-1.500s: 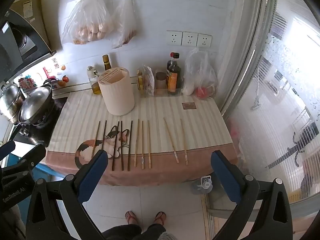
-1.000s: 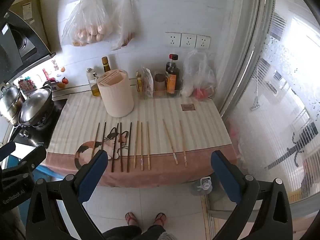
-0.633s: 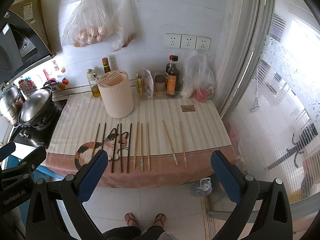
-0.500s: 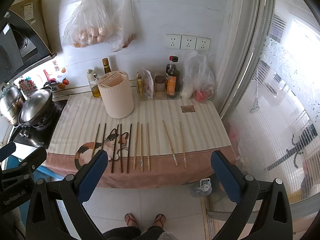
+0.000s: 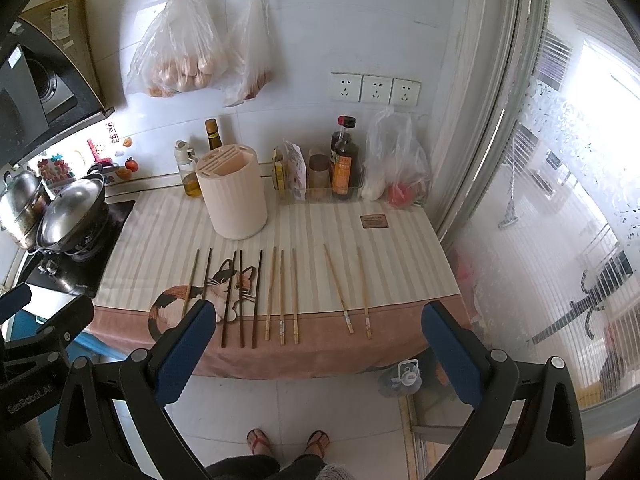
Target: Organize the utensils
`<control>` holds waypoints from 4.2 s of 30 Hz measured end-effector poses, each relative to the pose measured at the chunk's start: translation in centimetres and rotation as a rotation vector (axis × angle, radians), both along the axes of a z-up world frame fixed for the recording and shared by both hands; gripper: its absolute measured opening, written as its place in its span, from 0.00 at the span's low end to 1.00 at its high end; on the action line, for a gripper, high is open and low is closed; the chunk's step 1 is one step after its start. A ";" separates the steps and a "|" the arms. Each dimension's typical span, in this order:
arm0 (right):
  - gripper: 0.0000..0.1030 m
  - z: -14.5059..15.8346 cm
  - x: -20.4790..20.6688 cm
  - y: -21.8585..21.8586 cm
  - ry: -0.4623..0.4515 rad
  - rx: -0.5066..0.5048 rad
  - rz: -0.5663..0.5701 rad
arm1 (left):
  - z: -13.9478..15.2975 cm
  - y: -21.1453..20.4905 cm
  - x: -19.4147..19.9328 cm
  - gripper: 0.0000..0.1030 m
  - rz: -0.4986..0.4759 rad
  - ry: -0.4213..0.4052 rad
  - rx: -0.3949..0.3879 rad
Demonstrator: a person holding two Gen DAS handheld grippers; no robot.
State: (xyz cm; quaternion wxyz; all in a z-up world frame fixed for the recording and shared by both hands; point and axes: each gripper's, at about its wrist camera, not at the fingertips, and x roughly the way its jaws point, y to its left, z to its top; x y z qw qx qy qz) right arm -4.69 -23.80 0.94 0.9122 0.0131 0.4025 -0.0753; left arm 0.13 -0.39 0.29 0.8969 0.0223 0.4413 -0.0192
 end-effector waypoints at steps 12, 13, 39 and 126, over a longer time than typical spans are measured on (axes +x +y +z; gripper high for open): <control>1.00 0.2 -0.2 -0.2 -0.008 0.002 0.003 | 0.1 0.1 -0.2 1.00 -0.002 -0.008 0.005; 1.00 0.2 -0.1 -0.1 -0.008 0.002 0.003 | 0.1 0.1 -0.2 1.00 -0.001 -0.010 0.004; 1.00 0.8 -0.3 -0.8 -0.009 -0.004 0.003 | 1.8 -1.5 -0.3 1.00 0.003 -0.018 -0.003; 0.07 -38.7 29.2 -11.8 0.628 0.286 -0.203 | -36.1 3.4 27.6 0.56 0.027 0.639 0.004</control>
